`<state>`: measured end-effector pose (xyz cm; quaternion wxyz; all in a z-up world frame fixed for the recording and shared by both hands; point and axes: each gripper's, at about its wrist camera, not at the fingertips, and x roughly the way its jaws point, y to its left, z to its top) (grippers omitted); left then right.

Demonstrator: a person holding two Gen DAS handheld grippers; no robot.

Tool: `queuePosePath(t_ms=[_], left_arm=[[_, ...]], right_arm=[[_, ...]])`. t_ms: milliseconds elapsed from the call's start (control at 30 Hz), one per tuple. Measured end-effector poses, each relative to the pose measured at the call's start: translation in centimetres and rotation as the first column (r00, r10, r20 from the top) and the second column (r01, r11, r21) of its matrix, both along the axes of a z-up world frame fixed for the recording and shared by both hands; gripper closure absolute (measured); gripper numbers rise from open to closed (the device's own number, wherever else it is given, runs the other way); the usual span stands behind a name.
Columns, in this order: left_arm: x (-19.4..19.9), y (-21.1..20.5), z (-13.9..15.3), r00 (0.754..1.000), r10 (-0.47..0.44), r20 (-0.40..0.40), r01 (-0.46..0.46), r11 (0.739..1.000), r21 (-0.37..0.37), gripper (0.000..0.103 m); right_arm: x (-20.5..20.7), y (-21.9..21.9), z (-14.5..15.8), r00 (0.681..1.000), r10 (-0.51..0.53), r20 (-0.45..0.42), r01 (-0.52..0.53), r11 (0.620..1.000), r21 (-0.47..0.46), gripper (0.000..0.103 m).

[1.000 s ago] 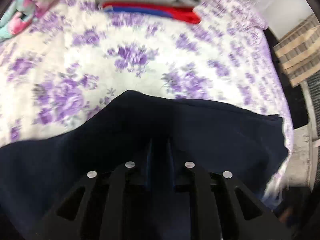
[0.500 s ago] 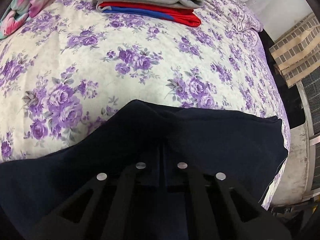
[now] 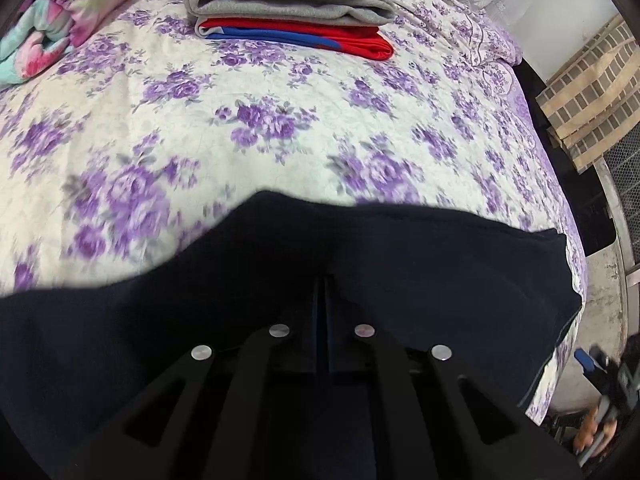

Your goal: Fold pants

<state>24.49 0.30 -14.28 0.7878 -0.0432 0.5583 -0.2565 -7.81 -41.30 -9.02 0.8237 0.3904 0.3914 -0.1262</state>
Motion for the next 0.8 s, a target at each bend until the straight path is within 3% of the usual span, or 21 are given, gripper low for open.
queuePosePath(t_ms=[200,367,533,700,733,767,800], left_arm=[[-7.7,0.5,2.6,0.997,-0.024,0.067,0.025,0.999,-0.019,0.098],[-12.5,1.8,1.1,0.999,0.019,0.051,-0.019,1.0,0.0,0.098],[-13.9,2.0,0.1,0.997,0.036,0.069,-0.038,0.999,0.032,0.098],[-13.7,1.6,0.1,0.997,0.044,0.065,-0.048,0.997,0.057,0.098],[-13.6,1.6,0.1,0.997,0.046,0.066,-0.05,0.997,0.063,0.098],[-13.6,1.5,0.2,0.997,0.049,0.066,-0.053,0.996,0.067,0.098],[-13.7,1.5,0.2,0.996,0.052,0.066,-0.057,0.996,0.067,0.098]], right_arm=[[-0.3,-4.5,-2.8,0.999,-0.046,0.02,0.043,0.991,0.129,0.033],[1.1,-5.6,-4.3,0.999,-0.042,0.033,0.037,0.99,0.138,0.033],[2.6,-6.2,-4.9,0.998,-0.025,0.063,0.016,0.989,0.147,0.026],[7.4,-8.8,-5.2,0.994,0.027,0.104,-0.045,0.984,0.17,0.024],[8.1,-9.2,-5.2,0.993,0.045,0.11,-0.063,0.983,0.172,0.028],[8.6,-9.5,-5.2,0.993,0.058,0.106,-0.074,0.985,0.158,0.056],[8.9,-9.6,-5.2,0.995,0.058,0.087,-0.069,0.989,0.128,0.077]])
